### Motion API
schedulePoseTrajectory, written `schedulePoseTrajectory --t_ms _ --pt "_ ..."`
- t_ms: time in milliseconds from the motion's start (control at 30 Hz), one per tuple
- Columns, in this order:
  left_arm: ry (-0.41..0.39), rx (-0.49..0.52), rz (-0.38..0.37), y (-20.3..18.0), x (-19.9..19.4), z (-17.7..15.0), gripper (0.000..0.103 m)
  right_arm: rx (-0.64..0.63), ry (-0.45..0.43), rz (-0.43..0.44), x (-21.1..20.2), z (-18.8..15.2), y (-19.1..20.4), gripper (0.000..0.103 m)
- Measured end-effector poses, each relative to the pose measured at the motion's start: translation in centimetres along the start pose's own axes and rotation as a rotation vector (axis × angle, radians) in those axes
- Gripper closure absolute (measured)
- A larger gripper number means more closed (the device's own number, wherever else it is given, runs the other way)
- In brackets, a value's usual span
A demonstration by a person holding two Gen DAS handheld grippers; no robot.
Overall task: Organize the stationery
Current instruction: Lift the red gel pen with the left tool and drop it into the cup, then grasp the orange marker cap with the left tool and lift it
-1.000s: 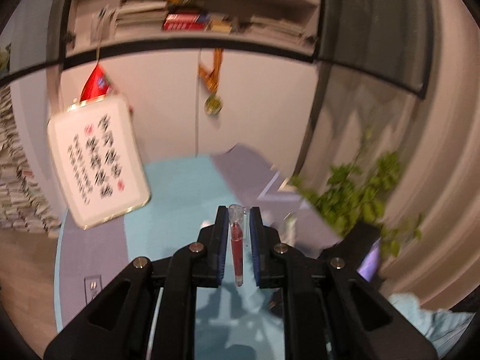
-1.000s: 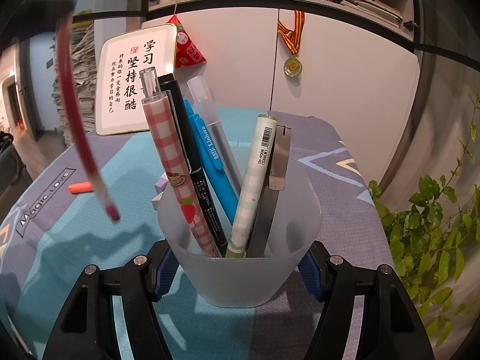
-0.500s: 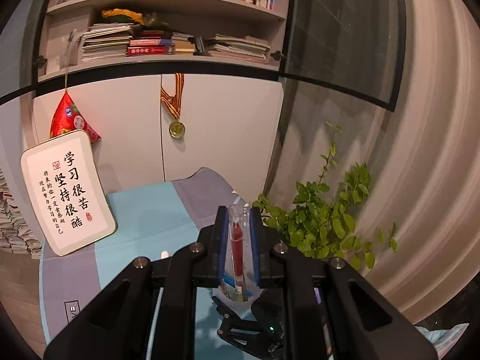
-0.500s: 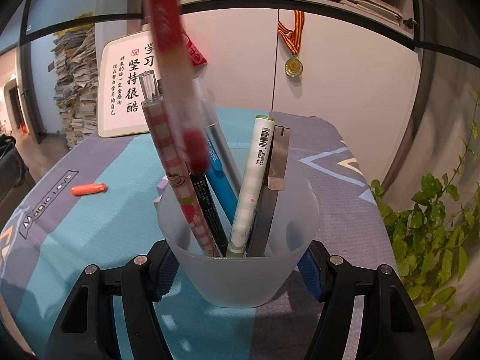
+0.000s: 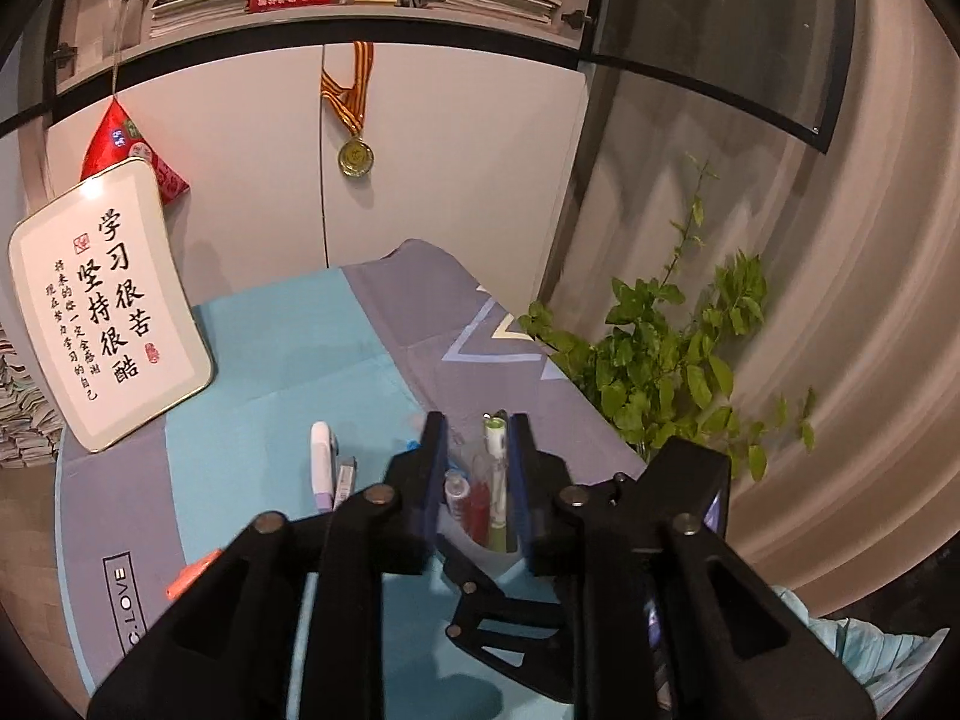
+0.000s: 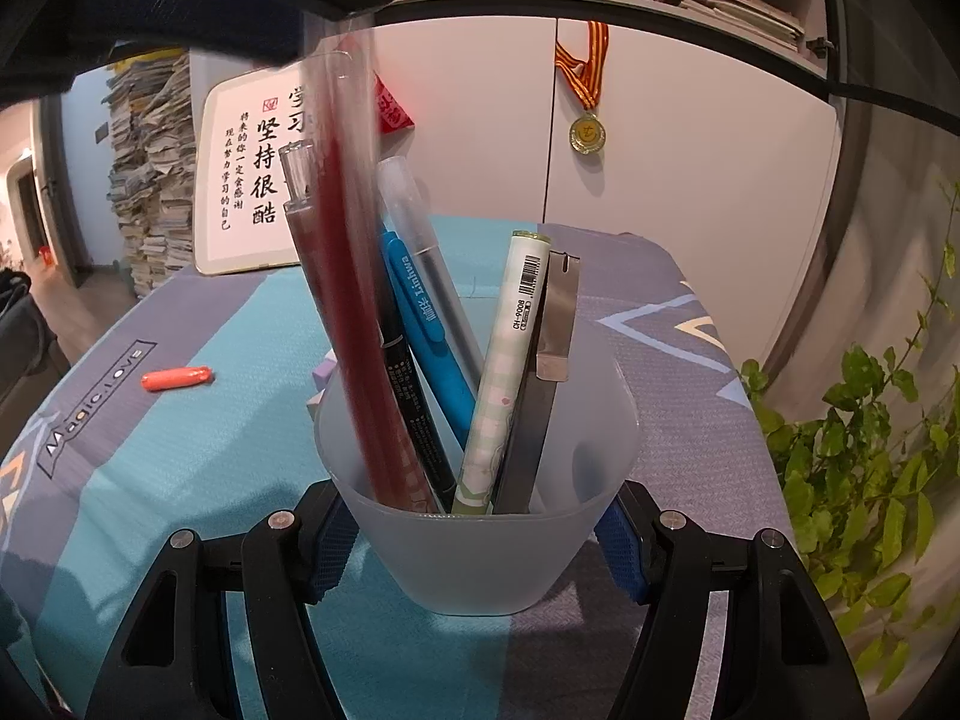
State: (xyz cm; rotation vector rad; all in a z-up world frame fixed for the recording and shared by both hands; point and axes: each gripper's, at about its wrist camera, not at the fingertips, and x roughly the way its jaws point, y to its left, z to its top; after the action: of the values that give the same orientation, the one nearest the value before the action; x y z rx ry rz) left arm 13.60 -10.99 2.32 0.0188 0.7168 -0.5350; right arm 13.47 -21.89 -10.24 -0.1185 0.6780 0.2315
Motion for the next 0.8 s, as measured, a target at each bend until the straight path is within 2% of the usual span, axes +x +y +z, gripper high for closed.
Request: schedulePoseTrajectory --t_ms 100,200,467,600,800 --pt "-0.034 -0.012 0.008 0.7 -1.1 0.1 0.071 -0.001 0.002 -0.001 0.1 0.0 -0.1 0.034" --pt "-0.060 -0.030 0.050 2.1 -1.9 -0.1 0.071 -0.001 0.001 -0.003 0.1 0.0 0.0 0.034" --pt "-0.020 -0.164 0.214 10.2 -2.4 -3.8 0.071 -0.002 0.000 -0.005 0.0 0.0 0.0 0.034" --pt "0.060 -0.168 0.295 14.2 -2.1 -6.6 0.071 -0.004 0.001 -0.008 0.0 0.0 0.0 0.034" --pt "0.250 -0.056 0.247 16.8 2.7 -9.5 0.071 -0.005 0.003 -0.017 -0.1 0.0 0.1 0.034"
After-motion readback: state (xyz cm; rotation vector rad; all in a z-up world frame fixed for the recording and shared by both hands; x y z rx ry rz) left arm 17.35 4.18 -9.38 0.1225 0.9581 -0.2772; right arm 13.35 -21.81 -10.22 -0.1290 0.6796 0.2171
